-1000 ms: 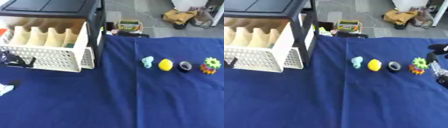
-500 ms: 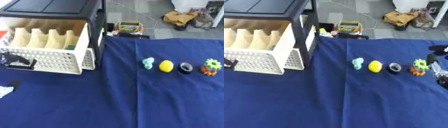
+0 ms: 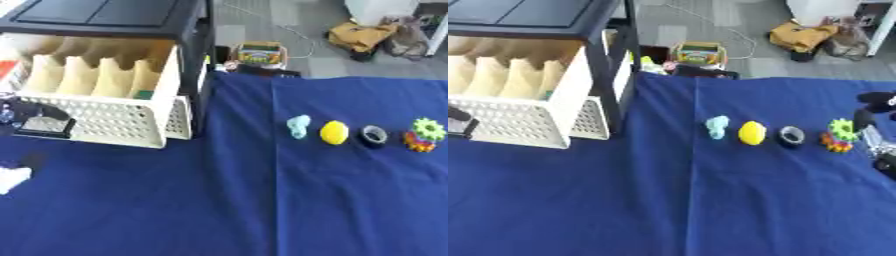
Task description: Pick up objects from table and place into drawer.
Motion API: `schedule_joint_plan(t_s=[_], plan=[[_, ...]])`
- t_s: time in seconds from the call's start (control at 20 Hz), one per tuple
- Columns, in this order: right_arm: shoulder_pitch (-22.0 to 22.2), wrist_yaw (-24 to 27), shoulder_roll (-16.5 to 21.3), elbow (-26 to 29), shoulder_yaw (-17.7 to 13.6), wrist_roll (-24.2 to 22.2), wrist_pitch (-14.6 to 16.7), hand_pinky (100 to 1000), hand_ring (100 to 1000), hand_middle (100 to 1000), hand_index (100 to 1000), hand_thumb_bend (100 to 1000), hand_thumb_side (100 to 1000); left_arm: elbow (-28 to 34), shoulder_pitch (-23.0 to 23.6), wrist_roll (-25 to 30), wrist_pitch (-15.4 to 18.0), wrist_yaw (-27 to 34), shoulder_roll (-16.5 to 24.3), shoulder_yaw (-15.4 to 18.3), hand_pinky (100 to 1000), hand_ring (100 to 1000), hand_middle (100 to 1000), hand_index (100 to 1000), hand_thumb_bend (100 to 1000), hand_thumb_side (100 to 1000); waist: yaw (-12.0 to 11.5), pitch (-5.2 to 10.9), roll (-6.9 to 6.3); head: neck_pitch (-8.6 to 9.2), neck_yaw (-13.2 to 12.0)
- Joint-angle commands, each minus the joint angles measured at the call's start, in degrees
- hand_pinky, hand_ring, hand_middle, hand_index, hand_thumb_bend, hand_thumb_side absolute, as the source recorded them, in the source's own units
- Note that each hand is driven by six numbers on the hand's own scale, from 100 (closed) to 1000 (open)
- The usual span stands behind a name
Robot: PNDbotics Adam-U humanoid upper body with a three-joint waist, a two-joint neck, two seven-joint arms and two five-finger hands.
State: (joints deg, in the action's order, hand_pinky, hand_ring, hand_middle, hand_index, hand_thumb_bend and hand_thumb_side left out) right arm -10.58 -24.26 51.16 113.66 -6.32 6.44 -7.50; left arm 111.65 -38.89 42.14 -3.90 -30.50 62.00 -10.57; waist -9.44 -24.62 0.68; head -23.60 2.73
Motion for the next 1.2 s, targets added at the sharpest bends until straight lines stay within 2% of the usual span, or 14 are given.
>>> schedule_joint_plan(t_s=[0.05, 0.15, 0.5, 0.8, 0.95, 1.0, 1.05, 1.2], plan=[[-0.3, 0.2, 1.2, 0.9, -1.1, 0.3, 0.0, 700, 742, 641, 831, 100, 1000, 2.2, 0.0, -0.2, -0.2, 1.4, 2.5, 2.2, 114, 100, 100, 931, 100, 343, -0.2, 1.44, 0.04, -0.01, 0.5], [-0.3, 0.2, 1.3, 0.9, -1.2, 0.5, -0.1, 699, 742, 641, 831, 100, 1000, 2.8, 0.1, -0.9, 0.4, 2.5, 2.2, 3.1, 123, 100, 100, 917, 100, 308, -0.4, 1.55, 0.08, -0.25, 1.1], [-0.5, 0.5, 1.6, 0.9, -1.6, 1.7, 0.0, 697, 742, 643, 832, 100, 1000, 2.9, -1.5, -7.1, 3.8, 6.3, 0.1, 6.1, 159, 100, 100, 877, 100, 273, -0.8, 2.05, 0.19, -1.26, 2.7], [-0.8, 0.7, 2.1, 0.9, -1.9, 2.5, 0.2, 698, 743, 644, 832, 100, 1000, 2.9, -3.4, -15.8, 4.2, 13.7, -3.7, 8.3, 156, 100, 100, 879, 100, 245, -0.8, 2.61, 0.24, -2.28, 6.6], [-1.3, 0.8, 2.6, 0.9, -1.9, 2.6, 0.2, 699, 743, 646, 832, 100, 1000, 2.9, -4.1, -22.8, 4.4, 20.9, -6.4, 9.2, 138, 100, 100, 889, 100, 279, -0.9, 2.82, 0.26, -2.58, 8.6], [-1.5, 0.9, 2.8, 0.9, -1.9, 2.6, 0.2, 699, 743, 646, 832, 100, 1000, 2.9, -4.2, -25.8, 4.8, 23.7, -7.3, 9.4, 133, 100, 100, 895, 100, 311, -0.9, 2.88, 0.26, -2.60, 9.1], [-1.7, 1.0, 3.0, 0.9, -1.9, 2.5, 0.2, 699, 744, 648, 831, 100, 1000, 2.9, -4.1, -28.7, 5.3, 26.3, -7.9, 9.4, 117, 100, 100, 904, 100, 389, -1.0, 2.91, 0.26, -2.60, 9.3], [-2.6, 1.1, 4.0, 0.9, -1.8, 2.4, 0.1, 700, 745, 651, 832, 100, 999, 2.9, -3.0, -39.9, 9.2, 34.4, -10.4, 9.4, 100, 100, 100, 907, 100, 481, -0.9, 2.93, 0.26, -2.51, 10.0]])
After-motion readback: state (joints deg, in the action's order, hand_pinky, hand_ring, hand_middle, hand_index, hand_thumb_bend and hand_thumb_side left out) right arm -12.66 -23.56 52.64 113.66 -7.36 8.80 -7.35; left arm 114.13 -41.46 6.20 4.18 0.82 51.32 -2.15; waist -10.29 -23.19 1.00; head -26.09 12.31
